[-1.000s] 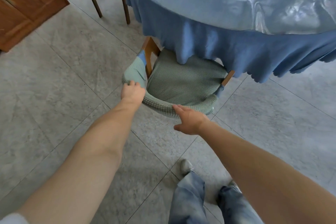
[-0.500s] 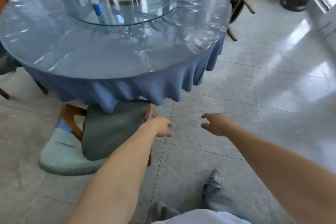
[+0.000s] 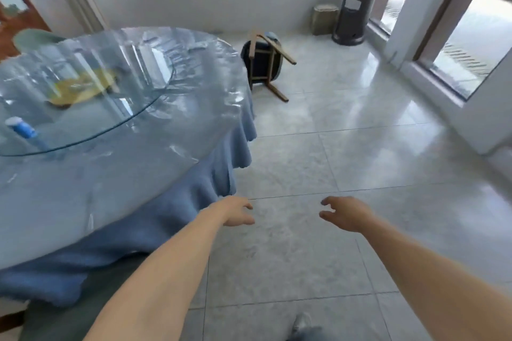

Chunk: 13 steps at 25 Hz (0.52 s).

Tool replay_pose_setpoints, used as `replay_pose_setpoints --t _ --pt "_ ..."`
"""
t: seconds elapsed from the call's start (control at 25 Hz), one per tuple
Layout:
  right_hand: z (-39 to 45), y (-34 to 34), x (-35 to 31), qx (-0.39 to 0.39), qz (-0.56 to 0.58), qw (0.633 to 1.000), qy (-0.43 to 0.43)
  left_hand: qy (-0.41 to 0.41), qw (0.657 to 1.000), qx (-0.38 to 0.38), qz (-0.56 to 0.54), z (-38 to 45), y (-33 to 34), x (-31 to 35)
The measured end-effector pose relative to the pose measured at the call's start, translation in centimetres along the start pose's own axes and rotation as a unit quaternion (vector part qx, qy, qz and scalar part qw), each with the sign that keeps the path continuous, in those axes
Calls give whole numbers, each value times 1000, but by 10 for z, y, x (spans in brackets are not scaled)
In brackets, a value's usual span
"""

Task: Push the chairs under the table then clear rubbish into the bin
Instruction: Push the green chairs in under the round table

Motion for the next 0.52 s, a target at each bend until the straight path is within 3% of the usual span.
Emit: replay_pose_setpoints --t 0.24,0.52 --pt "91 -60 64 -10 24 999 38 10 1000 -4 14 103 -75 46" --pt "226 -145 62 -2 35 999 36 20 1000 -13 18 249 -181 41"
Point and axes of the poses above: each hand's wrist, its own z-axis towards the middle knuckle, its own y-axis out of the palm, x = y × z, the point moved 4 cm from there along z, towards the middle knuckle, and after that the axes turned 15 degrees about y, right-handed, at the moved point
